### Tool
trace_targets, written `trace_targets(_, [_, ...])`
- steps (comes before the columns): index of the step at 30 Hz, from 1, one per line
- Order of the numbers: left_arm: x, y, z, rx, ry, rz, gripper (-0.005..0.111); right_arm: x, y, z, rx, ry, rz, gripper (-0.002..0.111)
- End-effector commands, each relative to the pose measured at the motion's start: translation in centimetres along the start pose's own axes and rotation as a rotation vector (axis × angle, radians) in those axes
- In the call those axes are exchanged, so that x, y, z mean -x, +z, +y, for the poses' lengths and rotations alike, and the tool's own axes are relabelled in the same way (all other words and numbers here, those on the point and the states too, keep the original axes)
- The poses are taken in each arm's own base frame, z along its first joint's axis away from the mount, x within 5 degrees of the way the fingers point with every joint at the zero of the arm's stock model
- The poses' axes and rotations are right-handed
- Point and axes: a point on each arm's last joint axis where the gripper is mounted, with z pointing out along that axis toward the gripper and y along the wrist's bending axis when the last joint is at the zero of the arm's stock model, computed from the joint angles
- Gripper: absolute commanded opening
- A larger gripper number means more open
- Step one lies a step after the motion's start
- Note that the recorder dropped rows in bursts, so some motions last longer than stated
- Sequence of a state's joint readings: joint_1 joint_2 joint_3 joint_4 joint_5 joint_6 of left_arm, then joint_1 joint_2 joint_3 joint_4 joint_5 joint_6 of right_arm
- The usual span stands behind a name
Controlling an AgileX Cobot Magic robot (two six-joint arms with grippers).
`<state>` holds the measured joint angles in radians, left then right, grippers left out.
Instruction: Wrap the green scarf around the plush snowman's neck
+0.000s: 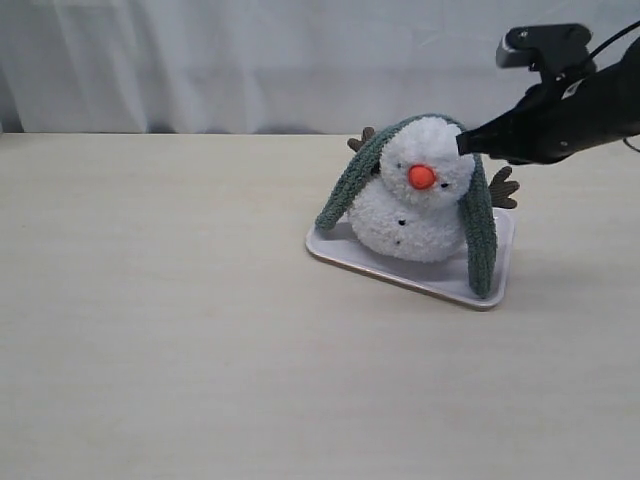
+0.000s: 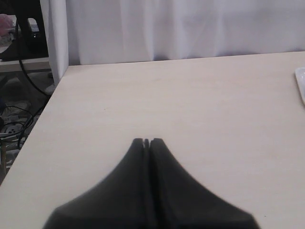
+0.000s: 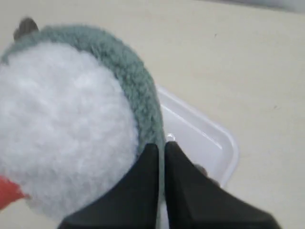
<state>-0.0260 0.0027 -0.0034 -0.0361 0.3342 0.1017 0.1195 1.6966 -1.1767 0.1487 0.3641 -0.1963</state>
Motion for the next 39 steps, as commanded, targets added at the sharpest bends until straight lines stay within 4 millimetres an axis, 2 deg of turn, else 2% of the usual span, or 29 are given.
trace_targets(1, [0.0,0.0,0.0,0.002,-0.003,-0.008,0.000,1.8,-2.7,-0.1,-0.014,0.003,-0.133,0.004])
trace_targets(3, [0.0,0.0,0.0,0.002,-0.003,-0.008,0.000,2.7,-3.3,0.1,0.005,0.017,-0.117,0.004])
trace_targets(6, [0.0,0.0,0.0,0.002,-0.003,-0.008,0.000,4.4,-3.5,0.3,0.050,-0.025,0.022,0.004])
trace_targets(8, [0.0,0.0,0.0,0.002,-0.003,-0.008,0.000,6.7,-3.5,0.5,0.088,-0.063,0.118,0.004])
trace_targets(9, [0.0,0.0,0.0,0.002,-0.003,-0.008,0.000,7.9,-3.0,0.5,0.104,-0.073,0.165,0.004])
trace_targets(11, [0.0,0.0,0.0,0.002,-0.003,-0.008,0.000,8.7,-1.7,0.4,0.116,-0.078,0.204,0.004])
trace_targets(15, [0.0,0.0,0.0,0.002,-0.003,-0.010,0.000,8.0,1.7,0.6,0.169,-0.104,0.254,0.004])
trace_targets(18, [0.0,0.0,0.0,0.002,-0.003,-0.010,0.000,8.1,3.3,0.4,0.145,-0.096,0.199,0.004])
trace_targets(23, [0.0,0.0,0.0,0.002,-0.003,-0.010,0.000,7.9,4.7,0.3,0.135,-0.079,0.185,0.004])
trace_targets(33, [0.0,0.0,0.0,0.002,-0.003,-0.010,0.000,6.3,7.2,0.2,0.148,-0.087,0.266,0.004])
trace_targets(39, [0.0,0.0,0.0,0.002,-0.003,-0.010,0.000,5.7,7.9,0.2,0.153,-0.087,0.294,0.004])
